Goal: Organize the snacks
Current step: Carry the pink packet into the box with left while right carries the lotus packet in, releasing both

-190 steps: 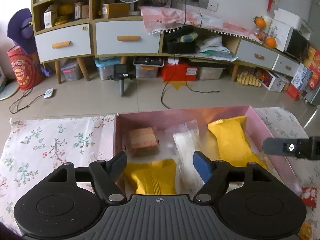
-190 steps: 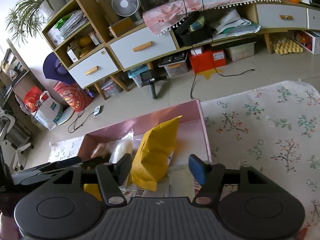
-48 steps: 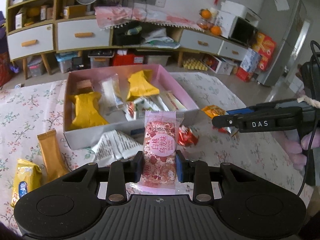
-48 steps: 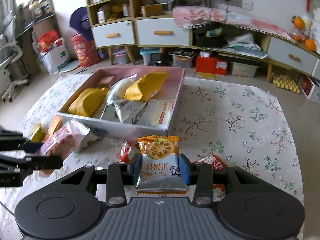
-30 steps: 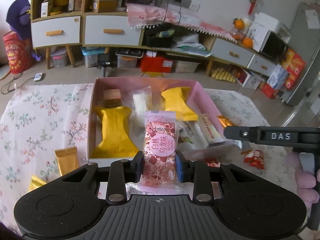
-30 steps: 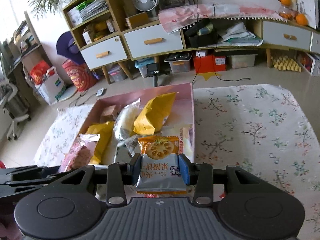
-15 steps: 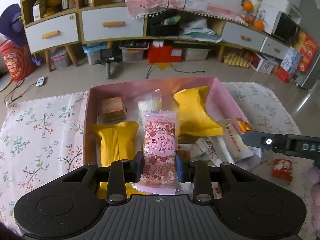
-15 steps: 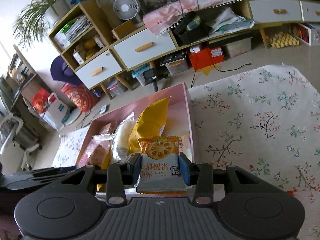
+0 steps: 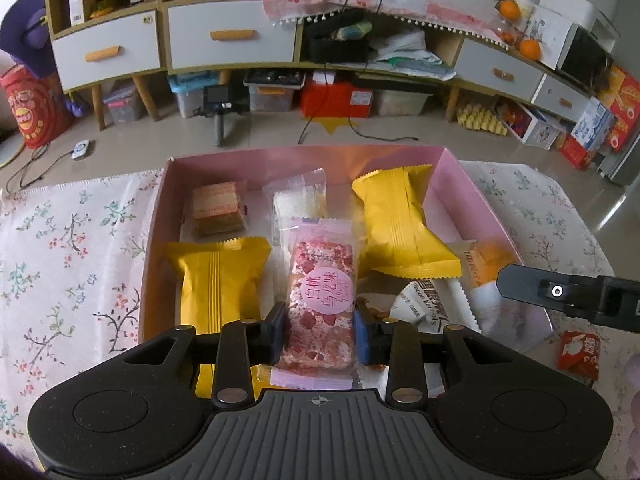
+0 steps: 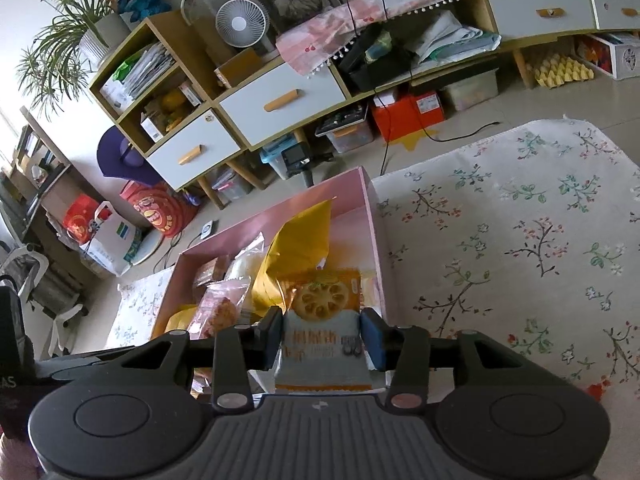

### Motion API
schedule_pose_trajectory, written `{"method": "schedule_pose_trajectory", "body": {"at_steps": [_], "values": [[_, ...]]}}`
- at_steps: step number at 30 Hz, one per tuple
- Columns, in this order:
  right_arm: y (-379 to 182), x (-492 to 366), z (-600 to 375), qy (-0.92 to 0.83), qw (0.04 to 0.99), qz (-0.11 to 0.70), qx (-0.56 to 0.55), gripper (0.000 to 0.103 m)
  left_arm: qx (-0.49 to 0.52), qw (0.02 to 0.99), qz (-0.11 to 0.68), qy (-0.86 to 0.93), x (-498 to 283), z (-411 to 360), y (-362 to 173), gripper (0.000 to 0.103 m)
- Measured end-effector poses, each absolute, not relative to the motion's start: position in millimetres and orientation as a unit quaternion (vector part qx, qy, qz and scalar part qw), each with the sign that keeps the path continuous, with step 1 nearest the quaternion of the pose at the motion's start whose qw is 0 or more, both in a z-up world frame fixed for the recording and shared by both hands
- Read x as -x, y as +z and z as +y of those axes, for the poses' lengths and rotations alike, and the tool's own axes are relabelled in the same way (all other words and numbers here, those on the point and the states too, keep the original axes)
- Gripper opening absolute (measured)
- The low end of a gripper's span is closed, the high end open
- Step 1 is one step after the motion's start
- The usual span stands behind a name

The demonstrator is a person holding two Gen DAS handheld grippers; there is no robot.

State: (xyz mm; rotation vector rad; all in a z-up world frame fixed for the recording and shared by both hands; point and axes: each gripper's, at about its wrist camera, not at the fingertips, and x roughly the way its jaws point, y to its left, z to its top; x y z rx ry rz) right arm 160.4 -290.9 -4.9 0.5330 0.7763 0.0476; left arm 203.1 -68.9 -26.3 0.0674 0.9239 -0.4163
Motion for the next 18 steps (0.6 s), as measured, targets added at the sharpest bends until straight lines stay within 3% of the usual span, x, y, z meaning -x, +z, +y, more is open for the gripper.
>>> {"method": "schedule_pose_trajectory", "body": {"at_steps": [2, 4, 9, 13, 18], "values": [[-4, -161, -292, 0.020, 0.889, 0.379, -0.258, 0.031, -0.033, 0.875, 0.440, -0.199, -201, -68, -26, 0.037], [-2, -160, -294, 0.028, 0.885, 0.377, -0.272, 0.039, -0.034, 0.877, 0.436, -0.199, -199, -65, -24, 0.048], [6, -156, -294, 0.022, 0.890, 0.366, -0.272, 0.061, -0.014, 0.879, 0.427, -0.213, -191, -58, -15, 0.060], [9, -152, -295, 0.017, 0.891, 0.364, -0.271, 0.062, -0.020, 0.886, 0.411, -0.216, -175, -57, -5, 0.082], [19, -145, -290, 0.017, 0.897, 0.359, -0.258, 0.070, -0.050, 0.887, 0.398, -0.227, -153, -52, 4, 0.086]]}}
